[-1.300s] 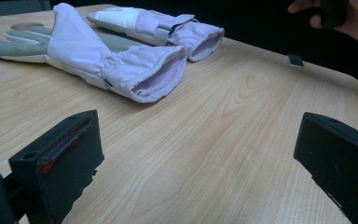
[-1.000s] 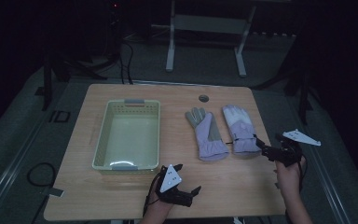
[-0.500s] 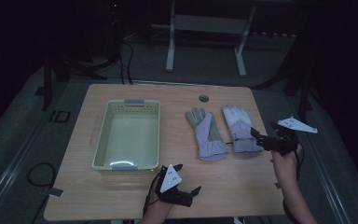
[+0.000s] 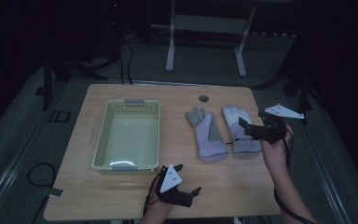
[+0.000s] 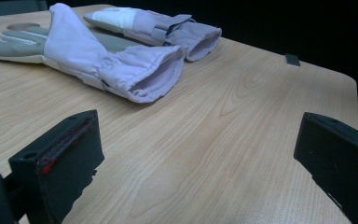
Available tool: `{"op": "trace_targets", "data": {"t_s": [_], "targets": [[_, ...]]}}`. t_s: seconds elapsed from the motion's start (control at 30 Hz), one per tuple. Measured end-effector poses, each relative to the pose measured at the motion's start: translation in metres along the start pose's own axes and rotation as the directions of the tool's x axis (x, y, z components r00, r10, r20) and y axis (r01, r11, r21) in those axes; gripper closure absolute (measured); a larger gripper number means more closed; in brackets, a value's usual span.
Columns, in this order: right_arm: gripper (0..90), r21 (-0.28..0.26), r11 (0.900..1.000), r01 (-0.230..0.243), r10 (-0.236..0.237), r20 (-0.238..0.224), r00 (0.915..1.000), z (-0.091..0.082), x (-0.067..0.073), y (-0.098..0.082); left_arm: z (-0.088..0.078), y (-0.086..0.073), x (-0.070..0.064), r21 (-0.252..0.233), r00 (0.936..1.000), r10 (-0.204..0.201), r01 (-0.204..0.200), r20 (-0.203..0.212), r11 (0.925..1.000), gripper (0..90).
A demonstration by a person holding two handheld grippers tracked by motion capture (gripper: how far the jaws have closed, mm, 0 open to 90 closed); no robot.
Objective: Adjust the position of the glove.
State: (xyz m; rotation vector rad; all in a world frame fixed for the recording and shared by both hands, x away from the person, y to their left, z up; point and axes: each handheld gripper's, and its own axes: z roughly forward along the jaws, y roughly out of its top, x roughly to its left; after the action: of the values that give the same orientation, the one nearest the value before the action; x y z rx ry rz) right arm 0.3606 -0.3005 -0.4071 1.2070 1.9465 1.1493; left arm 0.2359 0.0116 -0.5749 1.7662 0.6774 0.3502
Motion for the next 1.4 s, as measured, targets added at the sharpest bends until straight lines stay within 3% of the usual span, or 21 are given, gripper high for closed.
{"op": "trace_targets", "data": {"t_s": [0.13, 0.27, 0.3, 0.37, 0.63, 0.9, 1.1, 1.4], "targets": [[13.5, 0.021, 0.999, -0.039, 0.04, -0.055, 0.9977, 0.012, 0.003, 0.003, 0.0, 0.0, 0.0, 0.0, 1.0, -0.001, 0.001, 0.002, 1.0, 1.4], [11.2, 0.038, 0.999, -0.023, 0.024, -0.022, 0.9995, 0.023, 0.012, 0.004, 0.0, 0.0, 0.0, -0.001, 1.0, -0.001, 0.001, 0.003, 1.0, 1.3], [11.2, 0.026, 0.999, -0.027, 0.027, 0.013, 0.9996, 0.031, 0.018, 0.005, 0.0, 0.0, 0.0, -0.001, 1.0, -0.002, 0.002, 0.004, 1.0, 1.4], [11.2, 0.03, 0.999, -0.038, 0.037, 0.021, 0.9991, 0.037, 0.022, 0.006, 0.0, 0.0, 0.0, 0.0, 1.0, -0.001, 0.001, 0.007, 1.0, 1.4], [13.5, 0.098, 0.993, -0.061, 0.062, -0.008, 0.998, 0.065, 0.033, 0.002, 0.0, 0.0, 0.0, 0.0, 0.9999, -0.001, 0.001, 0.011, 1.0, 1.4], [15.2, 0.156, 0.987, -0.033, 0.035, -0.008, 0.9994, 0.099, 0.045, -0.005, 0.0, 0.0, 0.0, 0.002, 0.9998, 0.0, 0.0, 0.019, 1.0, 1.3], [19.8, 0.168, 0.985, -0.034, 0.038, -0.02, 0.9991, 0.112, 0.044, -0.007, 0.0, 0.0, 0.001, 0.0, 0.9997, -0.006, 0.006, 0.025, 1.0, 1.4], [24.5, 0.243, 0.969, -0.047, 0.056, -0.034, 0.9978, 0.139, 0.038, -0.019, 0.0, 0.0, 0.001, 0.001, 0.9997, 0.0, 0.0, 0.024, 1.0, 1.3]]}}
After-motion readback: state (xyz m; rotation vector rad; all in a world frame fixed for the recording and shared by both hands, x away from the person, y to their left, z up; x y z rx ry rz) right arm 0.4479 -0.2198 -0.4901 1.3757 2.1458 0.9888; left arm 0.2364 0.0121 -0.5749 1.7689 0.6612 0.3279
